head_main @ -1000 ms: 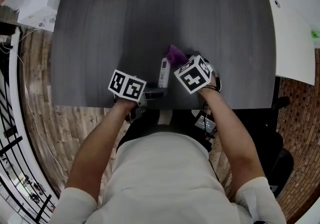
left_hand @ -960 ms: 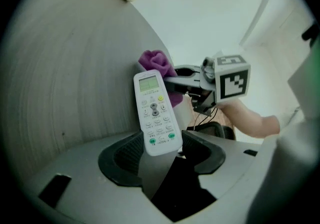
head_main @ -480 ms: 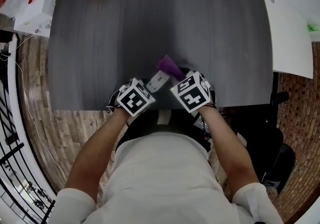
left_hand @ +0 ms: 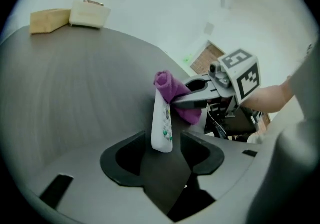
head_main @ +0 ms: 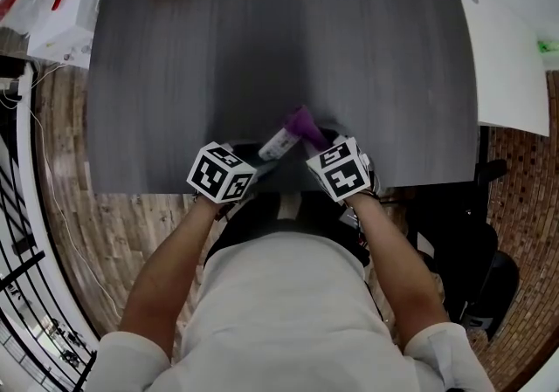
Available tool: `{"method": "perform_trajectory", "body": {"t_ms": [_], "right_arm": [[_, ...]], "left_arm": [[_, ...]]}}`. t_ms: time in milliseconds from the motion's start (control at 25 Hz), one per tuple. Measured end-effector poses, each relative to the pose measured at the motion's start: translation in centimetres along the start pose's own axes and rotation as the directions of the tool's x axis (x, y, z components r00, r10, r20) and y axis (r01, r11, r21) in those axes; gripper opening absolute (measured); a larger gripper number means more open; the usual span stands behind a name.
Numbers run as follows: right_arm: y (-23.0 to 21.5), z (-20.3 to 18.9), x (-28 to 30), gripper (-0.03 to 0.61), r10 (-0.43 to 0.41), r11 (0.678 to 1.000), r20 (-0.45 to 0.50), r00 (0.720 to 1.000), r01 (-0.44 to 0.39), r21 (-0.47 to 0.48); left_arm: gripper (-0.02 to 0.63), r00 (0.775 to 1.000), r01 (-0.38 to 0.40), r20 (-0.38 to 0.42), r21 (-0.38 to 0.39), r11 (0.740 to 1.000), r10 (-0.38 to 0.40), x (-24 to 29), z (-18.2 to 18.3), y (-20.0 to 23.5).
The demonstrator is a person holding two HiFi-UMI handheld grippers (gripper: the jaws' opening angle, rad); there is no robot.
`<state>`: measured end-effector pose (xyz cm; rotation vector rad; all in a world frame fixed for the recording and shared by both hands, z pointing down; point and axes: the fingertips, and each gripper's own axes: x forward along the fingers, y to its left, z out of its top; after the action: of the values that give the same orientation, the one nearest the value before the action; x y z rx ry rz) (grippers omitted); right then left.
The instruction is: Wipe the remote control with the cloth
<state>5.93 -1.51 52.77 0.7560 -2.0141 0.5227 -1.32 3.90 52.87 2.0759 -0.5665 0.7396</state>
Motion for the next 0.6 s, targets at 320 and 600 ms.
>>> {"method": "perform_trajectory", "body": {"t_ms": [320, 600], "right_arm": [[-0.4, -0.8, 0.2, 0.086, -0.007, 0.998, 0.008, 1.0, 0.007, 0.062], [-0.4, 5.5, -3.6, 0.086, -0.044, 0.989, 0.202, 0.978, 0.014, 0.147]], "left_arm": [[0.117, 0.984, -0.174, 0.053, 0.162, 0.971, 0.167, 0.0, 1.2, 0.4], [0.104, 0.917, -0.392, 0.108, 0.418, 0.82, 0.384, -0.6, 2.9, 1.1]]}}
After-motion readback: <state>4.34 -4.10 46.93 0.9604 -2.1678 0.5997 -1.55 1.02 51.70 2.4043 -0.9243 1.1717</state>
